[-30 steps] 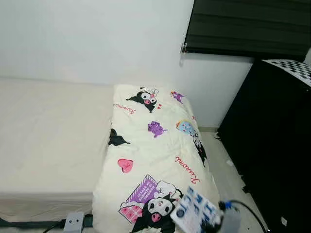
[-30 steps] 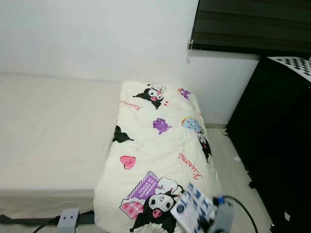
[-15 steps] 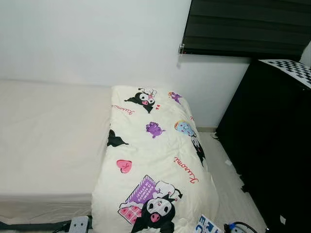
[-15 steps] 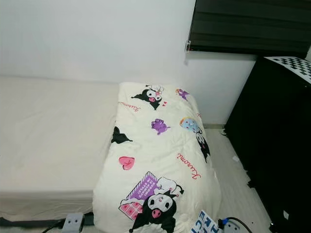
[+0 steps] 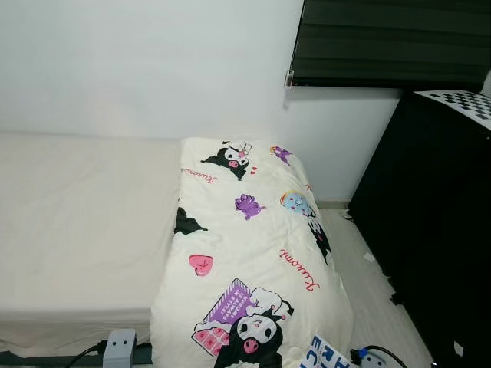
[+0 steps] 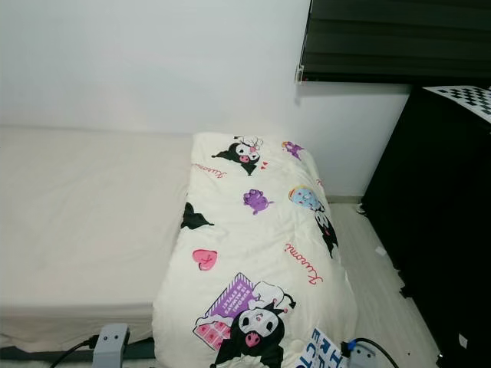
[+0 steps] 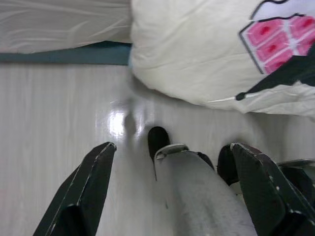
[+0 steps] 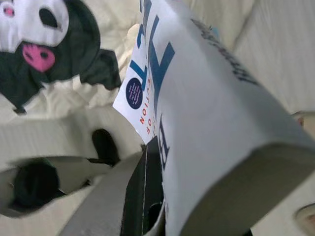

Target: Clean up the room

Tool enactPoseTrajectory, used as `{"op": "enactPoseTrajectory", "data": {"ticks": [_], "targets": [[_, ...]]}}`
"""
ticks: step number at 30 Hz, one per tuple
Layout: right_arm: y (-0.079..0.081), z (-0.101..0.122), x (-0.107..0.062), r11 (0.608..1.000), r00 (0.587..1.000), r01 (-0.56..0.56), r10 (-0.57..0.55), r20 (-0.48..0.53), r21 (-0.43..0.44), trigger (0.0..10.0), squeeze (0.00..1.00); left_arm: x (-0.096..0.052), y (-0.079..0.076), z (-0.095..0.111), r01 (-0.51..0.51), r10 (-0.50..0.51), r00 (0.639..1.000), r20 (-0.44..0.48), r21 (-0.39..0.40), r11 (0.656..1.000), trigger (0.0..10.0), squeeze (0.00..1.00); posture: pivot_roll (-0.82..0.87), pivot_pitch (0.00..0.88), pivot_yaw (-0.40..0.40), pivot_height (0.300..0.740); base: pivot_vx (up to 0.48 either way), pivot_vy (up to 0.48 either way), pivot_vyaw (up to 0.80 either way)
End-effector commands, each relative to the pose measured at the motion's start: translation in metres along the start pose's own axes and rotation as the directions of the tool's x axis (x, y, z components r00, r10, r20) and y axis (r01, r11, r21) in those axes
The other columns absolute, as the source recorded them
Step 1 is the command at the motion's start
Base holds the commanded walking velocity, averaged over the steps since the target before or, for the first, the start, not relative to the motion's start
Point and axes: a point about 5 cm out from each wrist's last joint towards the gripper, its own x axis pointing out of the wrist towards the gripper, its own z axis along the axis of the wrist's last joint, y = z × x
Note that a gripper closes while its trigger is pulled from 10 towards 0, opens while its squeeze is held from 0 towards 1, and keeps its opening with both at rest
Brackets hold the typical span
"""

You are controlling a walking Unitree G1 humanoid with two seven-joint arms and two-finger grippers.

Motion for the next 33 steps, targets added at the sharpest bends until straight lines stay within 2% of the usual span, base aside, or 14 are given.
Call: {"op": "enactPoseTrajectory", "data": {"ticks": [1,4,6,8,12,15,17,18,19,21,25,28,31,33], "targets": [[-0.004,0.003,-0.002,0.995,0.999,-0.018,0.021,0.028,-0.1,10.0,0.0,-0.001,-0.006,0.006,0.09,-0.092,0.994,0.06,0.029,0.996,10.0,0.0,-0.01,0.0,-0.075,0.74,0.0,0.0,0.0],[-0.009,0.002,-0.007,0.983,0.996,-0.062,0.072,0.051,-0.171,10.0,0.0,-0.006,-0.004,0.009,0.153,-0.155,0.978,0.143,0.025,0.988,10.0,0.0,-0.01,0.0,-0.077,0.74,0.0,0.0,0.0],[-0.023,0.004,-0.021,0.994,0.98,-0.087,0.097,0.172,-0.067,10.0,0.0,-0.019,0.013,0.005,0.149,-0.145,0.969,0.202,-0.004,0.989,10.0,0.0,-0.03,0.059,-0.076,0.74,0.0,0.0,0.0],[-0.028,0.005,-0.026,0.996,0.976,-0.084,0.087,0.202,-0.025,10.0,0.0,-0.021,0.017,0.004,0.135,-0.129,0.97,0.204,-0.013,0.991,10.0,0.0,-0.03,0.055,-0.082,0.74,0.0,0.0,0.0],[-0.016,0.027,-0.006,0.996,0.988,-0.067,0.059,0.141,0.05,10.0,0.0,0.0,0.002,0.03,0.106,-0.095,0.981,0.17,-0.061,0.992,10.0,0.0,-0.03,0.0,-0.054,0.74,0.0,0.0,0.0],[-0.012,0.033,-0.003,0.998,0.993,-0.063,0.066,0.101,-0.026,10.0,0.0,0.002,0.003,0.03,0.08,-0.081,0.991,0.109,0.014,0.997,10.0,0.0,-0.01,0.0,-0.061,0.74,0.0,0.0,0.0],[-0.015,0.03,-0.005,0.994,0.991,-0.08,0.087,0.103,-0.068,10.0,0.0,-0.002,0.01,0.024,0.082,-0.086,0.991,0.103,0.044,0.996,10.0,0.0,-0.02,0.0,-0.064,0.74,0.0,0.0,0.0],[-0.022,0.019,-0.017,0.989,0.979,-0.12,0.132,0.154,-0.084,10.0,0.0,-0.014,0.022,0.012,0.099,-0.1,0.984,0.146,0.01,0.995,10.0,0.0,-0.04,0.083,-0.049,0.74,0.0,0.0,0.0],[-0.028,0.004,-0.032,0.985,0.968,-0.147,0.161,0.191,-0.088,10.0,0.0,-0.028,0.03,0.0,0.107,-0.1,0.977,0.19,-0.023,0.994,10.0,0.0,-0.04,0.07,-0.062,0.74,0.0,0.0,0.0],[-0.032,-0.005,-0.041,0.985,0.964,-0.153,0.166,0.205,-0.079,10.0,0.0,-0.036,0.033,-0.007,0.106,-0.091,0.972,0.215,-0.061,0.992,10.0,0.0,-0.03,0.04,-0.074,0.74,0.0,0.0,0.0],[-0.008,0.039,-0.005,0.993,0.983,-0.111,0.115,0.146,-0.034,10.0,0.0,0.001,-0.005,0.018,0.096,-0.092,0.99,0.108,-0.039,0.995,10.0,0.0,0.0,0.0,-0.07,0.74,0.0,0.0,0.0],[-0.007,0.047,-0.002,0.994,0.987,-0.085,0.094,0.128,-0.075,10.0,0.0,0.003,-0.004,0.019,0.063,-0.063,0.996,0.061,-0.002,0.998,10.0,0.0,0.01,0.0,-0.063,0.74,0.0,0.0,0.0],[-0.027,0.049,-0.011,0.994,0.976,-0.102,0.107,0.188,-0.038,10.0,0.0,-0.005,0.013,0.025,0.106,-0.09,0.981,0.173,-0.089,0.99,10.0,0.0,0.01,0.0,-0.064,0.74,0.0,0.0,0.0],[-0.036,0.038,-0.017,0.995,0.974,-0.098,0.101,0.201,-0.022,10.0,0.0,-0.013,0.025,0.014,0.077,-0.058,0.981,0.184,-0.097,0.992,10.0,0.0,0.02,0.0,-0.07,0.74,0.0,0.0,0.0]]}}
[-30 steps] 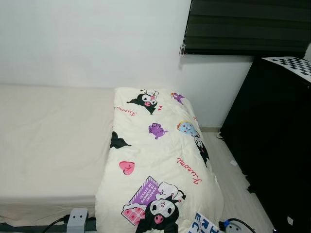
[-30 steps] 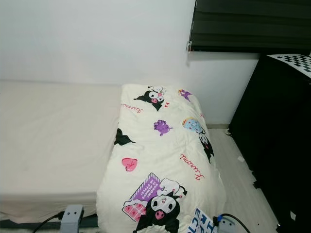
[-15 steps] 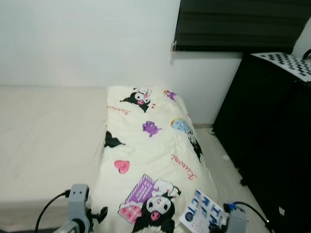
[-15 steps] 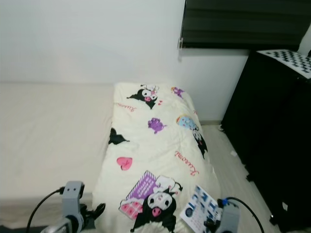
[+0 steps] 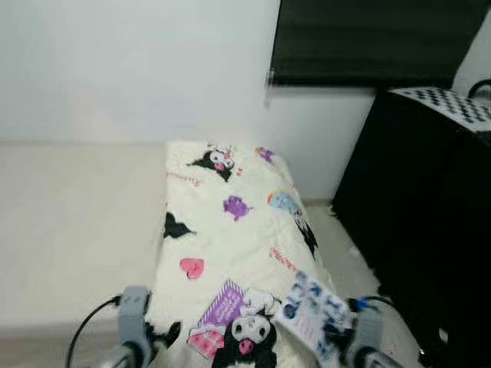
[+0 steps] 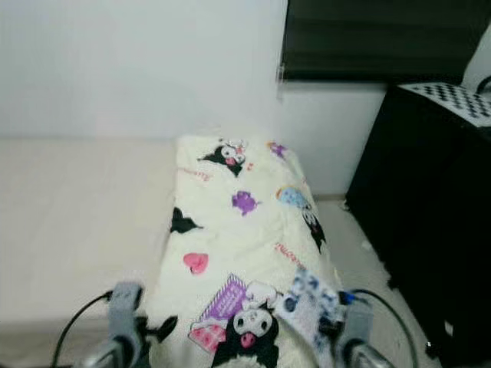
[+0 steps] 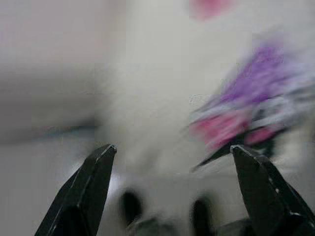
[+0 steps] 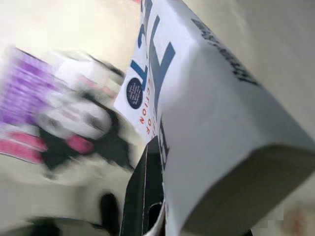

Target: Clean up the room

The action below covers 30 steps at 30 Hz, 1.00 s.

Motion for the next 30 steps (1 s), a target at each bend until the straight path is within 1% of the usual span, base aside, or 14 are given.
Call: {"op": "enactPoseTrajectory", "data": {"ticks": [1,2,5,6,10,11,12,15,17,18,23,25,28,30], "targets": [[-0.007,-0.027,-0.01,0.996,0.998,0.039,-0.035,-0.055,0.077,10.0,0.0,-0.009,0.008,-0.017,-0.048,0.046,0.998,-0.036,-0.044,0.998,10.0,0.0,0.02,0.0,-0.065,0.74,0.0,0.0,0.0],[-0.006,-0.032,-0.011,0.993,0.996,0.066,-0.059,-0.072,0.094,10.0,0.0,-0.011,0.01,-0.023,-0.081,0.077,0.994,-0.071,-0.05,0.995,10.0,0.0,0.02,0.0,-0.069,0.74,0.0,0.0,0.0],[-0.001,-0.038,-0.01,0.991,0.992,0.087,-0.078,-0.096,0.098,10.0,0.0,-0.011,0.007,-0.029,-0.109,0.104,0.988,-0.111,-0.045,0.993,10.0,0.0,0.03,0.0,-0.074,0.74,0.0,0.0,0.0],[0.008,-0.042,-0.006,0.993,0.99,0.083,-0.072,-0.122,0.087,10.0,0.0,-0.007,0.003,-0.027,-0.114,0.108,0.987,-0.122,-0.043,0.993,10.0,0.0,0.03,0.0,-0.071,0.74,0.0,0.0,0.0],[0.019,-0.045,0.0,0.994,0.987,0.075,-0.063,-0.15,0.076,10.0,0.0,-0.001,-0.003,-0.024,-0.118,0.111,0.985,-0.132,-0.044,0.992,10.0,0.0,0.03,0.0,-0.071,0.74,0.0,0.0,0.0],[0.035,-0.045,0.008,0.996,0.987,0.049,-0.037,-0.156,0.076,10.0,0.0,0.009,-0.011,-0.011,-0.104,0.096,0.99,-0.105,-0.072,0.992,10.0,0.0,0.04,0.0,-0.089,0.74,0.0,0.0,0.0],[0.035,-0.045,0.008,0.996,0.987,0.049,-0.037,-0.156,0.076,10.0,0.0,0.009,-0.011,-0.011,-0.104,0.096,0.99,-0.105,-0.072,0.992,10.0,0.0,0.04,0.0,-0.089,0.74,0.0,0.0,0.0],[0.049,-0.05,0.012,0.999,0.981,0.025,-0.018,-0.192,0.031,10.0,0.0,0.015,-0.021,-0.007,-0.083,0.076,0.991,-0.108,-0.055,0.995,10.0,0.0,0.05,0.0,-0.08,0.74,0.0,0.0,0.0],[0.05,-0.051,0.012,0.999,0.979,0.029,-0.025,-0.203,0.02,10.0,0.0,0.015,-0.022,-0.007,-0.087,0.079,0.99,-0.114,-0.06,0.994,10.0,0.0,0.05,0.0,-0.08,0.74,0.0,0.0,0.0],[0.051,-0.05,0.013,1.0,0.977,0.028,-0.025,-0.21,0.01,10.0,0.0,0.014,-0.024,-0.013,-0.095,0.087,0.986,-0.141,-0.047,0.994,10.0,0.0,0.05,0.0,-0.075,0.74,0.0,0.0,0.0],[0.051,-0.044,0.016,0.999,0.979,0.038,-0.035,-0.201,0.01,10.0,0.0,0.014,-0.024,-0.017,-0.106,0.102,0.981,-0.167,-0.014,0.994,10.0,0.0,0.04,0.0,-0.073,0.74,0.0,0.0,0.0],[0.053,-0.039,0.019,0.999,0.977,0.03,-0.034,-0.211,-0.022,10.0,0.0,0.013,-0.024,-0.021,-0.128,0.123,0.974,-0.192,-0.012,0.992,10.0,0.0,0.05,0.0,-0.066,0.74,0.0,0.0,0.0],[0.055,-0.037,0.02,0.999,0.977,0.019,-0.029,-0.211,-0.046,10.0,0.0,0.013,-0.025,-0.022,-0.128,0.126,0.972,-0.199,0.003,0.992,10.0,0.0,0.05,0.0,-0.071,0.74,0.0,0.0,0.0],[0.055,-0.036,0.02,1.0,0.982,0.026,-0.028,-0.187,-0.015,10.0,0.0,0.014,-0.026,-0.018,-0.116,0.114,0.978,-0.175,0.0,0.993,10.0,0.0,0.04,0.0,-0.078,0.74,0.0,0.0,0.0]]}}
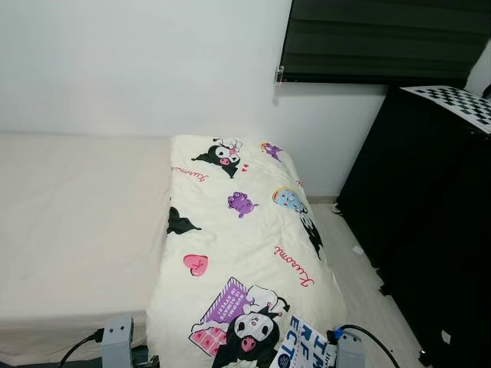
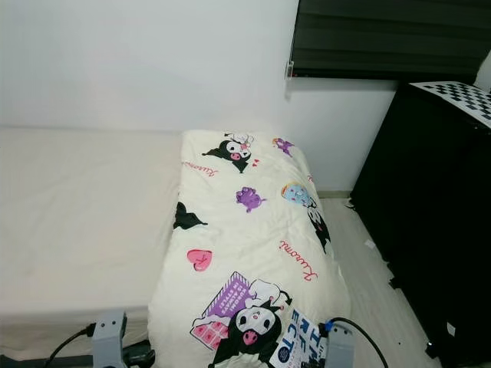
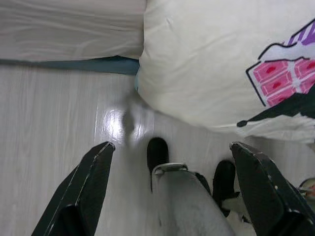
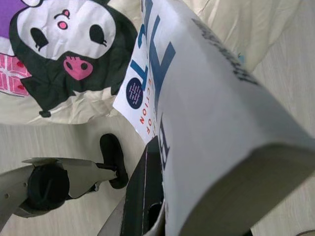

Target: Clean up the room

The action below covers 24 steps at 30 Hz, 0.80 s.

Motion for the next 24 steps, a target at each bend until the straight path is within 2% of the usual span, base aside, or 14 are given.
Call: {"op": "enactPoseTrajectory", "data": {"ticks": [1,6,9,10,11,12,13,18,19,21,22,24], "targets": [[-0.002,0.005,0.0,1.0,0.999,0.003,-0.004,0.035,0.018,10.0,0.0,0.0,-0.005,-0.003,0.018,-0.018,1.0,0.004,-0.015,1.0,10.0,0.0,0.04,0.0,-0.078,0.74,0.0,0.0,0.0],[-0.005,0.003,-0.002,1.0,0.999,-0.014,0.014,0.038,-0.023,10.0,0.0,-0.001,0.0,0.004,0.063,-0.062,0.997,0.05,-0.013,0.998,10.0,0.0,0.02,0.0,-0.077,0.74,0.0,0.0,0.0],[-0.01,0.019,-0.001,0.999,0.999,0.015,-0.013,0.042,-0.052,10.0,0.0,0.005,0.001,0.033,0.056,-0.061,0.996,0.063,0.074,0.996,10.0,0.0,0.01,0.0,-0.076,0.74,0.0,0.0,0.0],[-0.012,0.026,-0.001,1.0,0.997,0.009,-0.007,0.072,-0.03,10.0,0.0,0.006,0.002,0.046,0.063,-0.07,0.993,0.096,0.079,0.995,10.0,0.0,0.0,0.0,-0.067,0.74,0.0,0.0,0.0],[-0.012,0.026,-0.001,1.0,0.997,0.009,-0.007,0.072,-0.03,10.0,0.0,0.006,0.002,0.046,0.063,-0.07,0.993,0.096,0.079,0.995,10.0,0.0,0.0,0.0,-0.067,0.74,0.0,0.0,0.0],[-0.013,0.031,-0.002,1.0,0.995,0.001,0.0,0.096,-0.011,10.0,0.0,0.006,0.003,0.055,0.07,-0.079,0.99,0.121,0.078,0.995,10.0,0.0,0.0,0.0,-0.065,0.74,0.0,0.0,0.0],[-0.014,0.031,-0.003,1.0,0.992,-0.026,0.026,0.125,-0.002,10.0,0.0,0.004,0.003,0.06,0.111,-0.127,0.979,0.161,0.1,0.989,10.0,0.0,-0.02,0.0,-0.051,0.74,0.0,0.0,0.0],[-0.016,0.026,-0.005,0.999,0.99,-0.037,0.035,0.136,0.011,10.0,0.0,0.003,0.001,0.054,0.142,-0.157,0.974,0.165,0.098,0.985,10.0,0.0,-0.03,0.0,-0.052,0.74,0.0,0.0,0.0],[-0.015,0.025,-0.004,1.0,0.992,-0.02,0.018,0.122,0.016,10.0,0.0,0.004,-0.003,0.049,0.134,-0.146,0.979,0.14,0.094,0.986,10.0,0.0,-0.01,0.0,-0.056,0.74,0.0,0.0,0.0],[-0.001,0.048,0.003,0.995,0.992,-0.026,0.038,0.118,-0.1,10.0,0.0,0.01,-0.016,0.061,0.102,-0.118,0.986,0.115,0.135,0.986,10.0,0.0,-0.02,0.0,-0.042,0.74,0.0,0.0,0.0],[0.001,0.051,0.004,0.993,0.992,-0.029,0.043,0.12,-0.114,10.0,0.0,0.011,-0.016,0.063,0.101,-0.117,0.986,0.116,0.14,0.985,10.0,0.0,-0.02,0.0,-0.042,0.74,0.0,0.0,0.0],[-0.007,0.045,-0.001,0.994,0.987,-0.052,0.066,0.15,-0.096,10.0,0.0,0.008,-0.02,0.072,0.178,-0.199,0.96,0.195,0.118,0.977,10.0,0.0,-0.03,0.0,-0.039,0.74,0.0,0.0,0.0]]}}
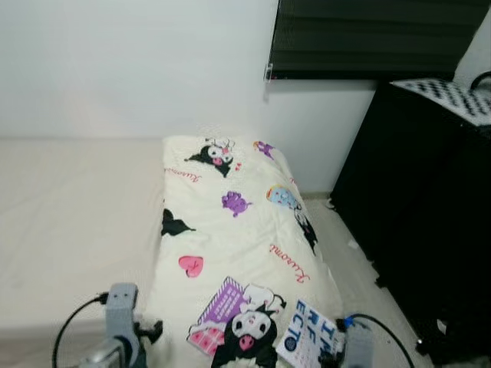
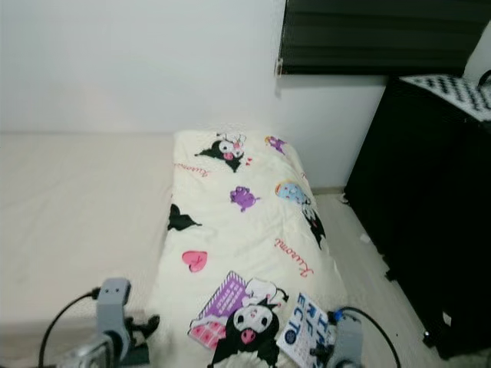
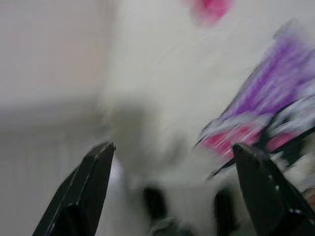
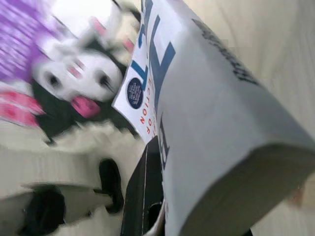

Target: Clean up the room

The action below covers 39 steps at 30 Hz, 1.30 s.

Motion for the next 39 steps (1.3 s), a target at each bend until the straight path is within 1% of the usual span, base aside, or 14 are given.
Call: {"op": "enactPoseTrajectory", "data": {"ticks": [1,4,6,8,11,13,15,17,18,20,23,26,32,39], "targets": [[-0.008,-0.002,-0.005,1.0,0.999,-0.007,0.007,0.032,0.002,10.0,0.0,-0.002,0.002,0.005,0.04,-0.039,0.998,0.052,-0.016,0.999,10.0,0.0,-0.03,0.0,-0.039,0.74,0.0,0.0,0.0],[-0.007,-0.015,-0.007,1.0,1.0,-0.005,0.005,-0.01,0.018,10.0,0.0,-0.003,0.003,-0.003,0.022,-0.02,0.999,0.028,-0.057,0.998,10.0,0.0,-0.02,0.0,-0.043,0.74,0.0,0.0,0.0],[-0.006,-0.01,-0.004,1.0,0.999,0.02,-0.02,-0.034,0.001,10.0,0.0,0.0,0.001,-0.005,-0.026,0.026,0.999,-0.04,-0.01,1.0,10.0,0.0,0.02,0.0,-0.061,0.74,0.0,0.0,0.0],[-0.006,-0.005,-0.002,1.0,0.999,0.029,-0.029,-0.03,-0.004,10.0,0.0,0.001,0.001,-0.004,-0.039,0.04,0.998,-0.056,0.015,0.999,10.0,0.0,0.02,0.0,-0.061,0.74,0.0,0.0,0.0],[-0.017,0.004,-0.005,0.996,0.998,0.057,-0.059,0.017,0.061,10.0,0.0,0.002,0.009,0.015,-0.069,0.071,0.997,0.023,-0.08,0.994,10.0,0.0,0.0,0.0,-0.059,0.74,0.0,0.0,0.0],[-0.023,-0.014,-0.011,0.989,0.996,0.094,-0.093,-0.015,0.113,10.0,0.0,-0.004,0.015,0.0,-0.087,0.089,0.996,0.011,-0.129,0.988,10.0,0.0,0.01,0.0,-0.07,0.74,0.0,0.0,0.0],[-0.026,-0.034,-0.017,0.977,0.99,0.138,-0.13,-0.06,0.16,10.0,0.0,-0.013,0.02,-0.027,-0.13,0.123,0.991,-0.059,-0.139,0.982,10.0,0.0,0.01,0.0,-0.066,0.74,0.0,0.0,0.0],[-0.026,-0.034,-0.017,0.977,0.99,0.138,-0.13,-0.06,0.16,10.0,0.0,-0.013,0.02,-0.027,-0.13,0.123,0.991,-0.059,-0.139,0.982,10.0,0.0,0.01,0.0,-0.066,0.74,0.0,0.0,0.0],[-0.026,-0.047,-0.021,0.973,0.985,0.159,-0.145,-0.096,0.167,10.0,0.0,-0.023,0.022,-0.052,-0.171,0.153,0.978,-0.142,-0.125,0.977,10.0,0.0,0.01,0.0,-0.083,0.74,0.0,0.0,0.0],[-0.025,-0.072,-0.029,0.969,0.972,0.186,-0.158,-0.172,0.164,10.0,0.0,-0.048,0.025,-0.104,-0.257,0.223,0.916,-0.332,-0.063,0.964,10.0,0.0,0.02,0.0,-0.097,0.74,0.0,0.0,0.0],[-0.026,-0.073,-0.03,0.977,0.97,0.178,-0.154,-0.19,0.117,10.0,0.0,-0.056,0.025,-0.117,-0.276,0.243,0.893,-0.38,-0.034,0.961,10.0,0.0,0.02,0.0,-0.096,0.74,0.0,0.0,0.0],[-0.038,-0.068,-0.032,0.96,0.959,0.241,-0.213,-0.189,0.14,10.0,0.0,-0.062,0.021,-0.13,-0.297,0.255,0.87,-0.422,-0.035,0.954,10.0,0.0,0.02,0.0,-0.107,0.74,0.0,0.0,0.0],[-0.044,-0.054,-0.029,0.962,0.959,0.254,-0.237,-0.156,0.102,10.0,0.0,-0.058,0.016,-0.127,-0.28,0.245,0.881,-0.406,-0.028,0.96,10.0,0.0,0.0,0.0,-0.103,0.74,0.0,0.0,0.0],[-0.029,-0.019,-0.013,0.978,0.981,0.195,-0.193,-0.024,0.077,10.0,0.0,-0.043,0.02,-0.1,-0.286,0.258,0.91,-0.324,-0.041,0.957,10.0,0.0,-0.03,0.0,-0.076,0.74,0.0,0.0,0.0]]}}
